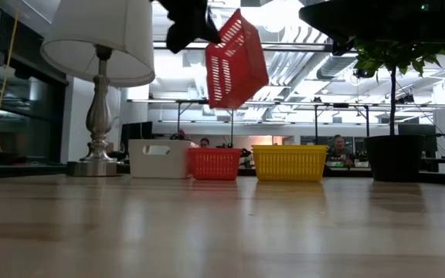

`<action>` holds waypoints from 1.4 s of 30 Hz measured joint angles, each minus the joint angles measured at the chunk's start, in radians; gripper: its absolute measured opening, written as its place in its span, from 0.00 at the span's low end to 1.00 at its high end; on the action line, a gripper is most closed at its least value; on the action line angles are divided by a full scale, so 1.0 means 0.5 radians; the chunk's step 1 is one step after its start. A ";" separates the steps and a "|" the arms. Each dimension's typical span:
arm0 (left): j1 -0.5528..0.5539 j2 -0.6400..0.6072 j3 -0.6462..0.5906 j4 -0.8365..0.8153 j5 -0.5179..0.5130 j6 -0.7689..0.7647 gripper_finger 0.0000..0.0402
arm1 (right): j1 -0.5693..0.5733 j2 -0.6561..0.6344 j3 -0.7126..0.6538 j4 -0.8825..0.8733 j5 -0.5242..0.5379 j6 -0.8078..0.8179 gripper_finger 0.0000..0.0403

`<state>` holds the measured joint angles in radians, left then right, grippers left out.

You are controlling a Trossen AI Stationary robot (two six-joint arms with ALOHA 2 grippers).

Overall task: Stack baskets by color
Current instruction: Stack the bottom orange bin on the orange bin

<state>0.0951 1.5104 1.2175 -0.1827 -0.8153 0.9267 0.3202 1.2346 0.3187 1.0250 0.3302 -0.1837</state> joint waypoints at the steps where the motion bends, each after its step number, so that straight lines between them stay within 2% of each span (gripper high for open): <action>1: 0.045 0.026 0.045 -0.005 0.006 0.019 0.00 | 0.000 0.000 0.000 -0.002 -0.001 0.000 0.00; 10: 0.386 0.367 0.366 -0.328 0.106 0.092 0.00 | 0.000 0.001 0.000 -0.019 0.000 0.000 0.00; 18: 0.556 0.593 0.441 -0.338 0.171 0.108 0.00 | 0.000 0.001 0.000 -0.028 0.000 0.000 0.00; 25: 0.585 0.613 0.450 -0.332 0.135 0.131 0.00 | 0.000 0.000 0.000 -0.030 0.000 0.000 0.00; 29: 0.566 0.613 0.450 -0.383 -0.013 0.243 0.00 | 0.000 0.000 0.000 -0.031 0.001 0.000 0.00; 33: 0.553 0.611 0.450 -0.490 -0.054 0.243 0.00 | 0.000 0.000 0.000 -0.030 0.001 0.000 0.00; 36: 0.553 0.611 0.470 -0.602 -0.018 0.172 0.00 | 0.000 0.000 0.000 -0.031 0.001 0.000 0.00; 39: 0.553 0.613 0.595 -0.830 0.099 0.014 0.00 | 0.000 0.000 0.000 -0.030 0.002 -0.002 0.00; 42: 0.540 0.613 0.722 -0.912 0.154 -0.077 0.00 | -0.006 0.000 0.000 -0.030 0.007 -0.016 0.00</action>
<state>0.3651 1.8168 1.5784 -0.6385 -0.7383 0.8883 0.3171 1.2347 0.3187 1.0100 0.3336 -0.1917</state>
